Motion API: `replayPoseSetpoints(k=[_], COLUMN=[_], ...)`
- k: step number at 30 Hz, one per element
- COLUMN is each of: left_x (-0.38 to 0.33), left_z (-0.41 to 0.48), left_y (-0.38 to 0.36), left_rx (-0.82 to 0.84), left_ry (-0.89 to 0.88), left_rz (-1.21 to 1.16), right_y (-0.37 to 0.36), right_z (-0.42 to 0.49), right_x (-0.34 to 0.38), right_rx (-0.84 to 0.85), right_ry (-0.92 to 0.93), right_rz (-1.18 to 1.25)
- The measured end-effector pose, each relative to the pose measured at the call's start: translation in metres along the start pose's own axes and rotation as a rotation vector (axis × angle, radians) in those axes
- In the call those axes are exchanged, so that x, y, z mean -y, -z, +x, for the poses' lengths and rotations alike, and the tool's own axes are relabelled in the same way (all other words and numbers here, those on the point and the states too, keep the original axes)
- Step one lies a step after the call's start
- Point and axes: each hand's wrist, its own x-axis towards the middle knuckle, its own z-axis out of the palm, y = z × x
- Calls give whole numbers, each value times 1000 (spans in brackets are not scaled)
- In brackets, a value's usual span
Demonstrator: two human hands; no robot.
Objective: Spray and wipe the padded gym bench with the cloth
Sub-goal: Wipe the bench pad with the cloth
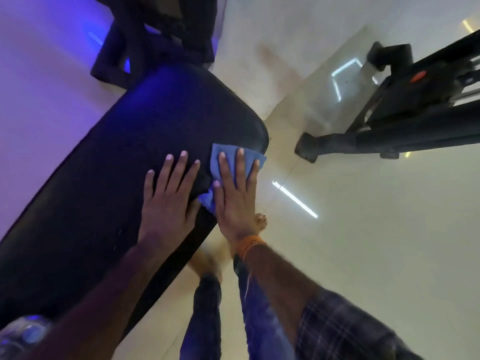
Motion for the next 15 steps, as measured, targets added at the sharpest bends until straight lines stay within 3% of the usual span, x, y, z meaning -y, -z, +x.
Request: replayPoseSetpoints(k=[6,10,12,15], left_x=[13,9,11,17], left_z=[-9,-13,-14,-15], left_y=[-3,6,6,4], left_rx=[-41,-35,-42,-69], left_ry=[23,98,91,107], left_rz=[-46,-55,-58,-72], right_y=[2,-2,-1,-4], right_z=[68,-2,27,88], right_x=[-5,6,0,6], right_rx=[-6,144,134,41], right_ry=[-10,208,257,135], right_rz=[-214,-187,-230,-329])
